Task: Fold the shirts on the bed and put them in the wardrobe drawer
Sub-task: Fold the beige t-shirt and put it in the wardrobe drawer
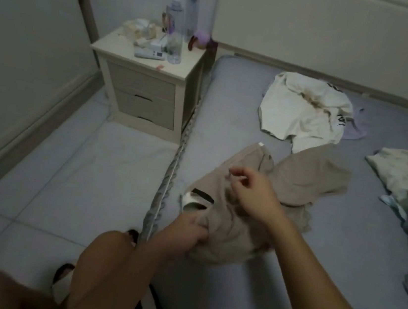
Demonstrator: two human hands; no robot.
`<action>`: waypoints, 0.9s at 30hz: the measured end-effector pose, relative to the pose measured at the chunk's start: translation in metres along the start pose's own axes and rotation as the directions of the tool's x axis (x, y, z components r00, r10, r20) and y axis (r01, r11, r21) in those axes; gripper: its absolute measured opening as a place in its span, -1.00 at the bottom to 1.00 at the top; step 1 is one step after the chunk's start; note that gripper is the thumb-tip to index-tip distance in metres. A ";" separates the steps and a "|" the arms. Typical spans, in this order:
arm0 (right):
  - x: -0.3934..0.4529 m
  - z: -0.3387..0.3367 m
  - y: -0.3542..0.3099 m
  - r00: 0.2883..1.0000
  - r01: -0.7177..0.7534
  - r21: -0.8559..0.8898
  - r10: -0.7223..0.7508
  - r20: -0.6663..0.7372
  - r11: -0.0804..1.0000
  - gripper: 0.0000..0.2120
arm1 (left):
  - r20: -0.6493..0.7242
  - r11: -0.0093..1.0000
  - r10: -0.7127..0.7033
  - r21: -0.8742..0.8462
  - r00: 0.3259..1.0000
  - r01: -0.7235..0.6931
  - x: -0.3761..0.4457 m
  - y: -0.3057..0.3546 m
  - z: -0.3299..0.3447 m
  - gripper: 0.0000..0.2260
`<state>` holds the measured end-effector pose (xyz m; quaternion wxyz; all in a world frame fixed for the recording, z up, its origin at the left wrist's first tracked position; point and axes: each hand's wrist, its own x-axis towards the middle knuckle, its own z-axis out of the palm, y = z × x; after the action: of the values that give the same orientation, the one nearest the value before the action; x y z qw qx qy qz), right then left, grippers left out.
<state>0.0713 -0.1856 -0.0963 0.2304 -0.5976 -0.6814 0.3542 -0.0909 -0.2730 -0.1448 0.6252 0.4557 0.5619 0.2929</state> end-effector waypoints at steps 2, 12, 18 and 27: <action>0.039 0.011 -0.004 0.971 0.109 -0.171 -0.068 0.229 0.979 -0.61 | 0.183 0.957 -0.096 0.287 0.979 0.040 0.001 -0.003 -0.011 -0.64; 0.061 0.084 0.025 0.702 0.476 -0.480 0.010 0.712 0.737 -0.80 | -0.484 0.999 -0.001 0.038 0.875 0.022 0.002 -0.030 -0.071 -0.68; 0.051 -0.026 0.023 0.992 0.123 0.173 -0.124 -0.004 0.977 -0.78 | -0.711 0.886 -0.145 -0.403 0.688 -0.230 0.018 -0.003 -0.078 -0.69; -0.024 -0.205 -0.033 0.871 0.253 0.424 -0.014 -0.491 0.869 -0.72 | -0.529 0.787 0.614 0.358 0.586 -0.502 0.013 0.199 -0.054 -0.88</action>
<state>0.2059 -0.1679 0.0630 0.5534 -0.5403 -0.5371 0.3367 -0.1114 -0.1666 0.0312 0.2384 0.5377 0.5852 0.5582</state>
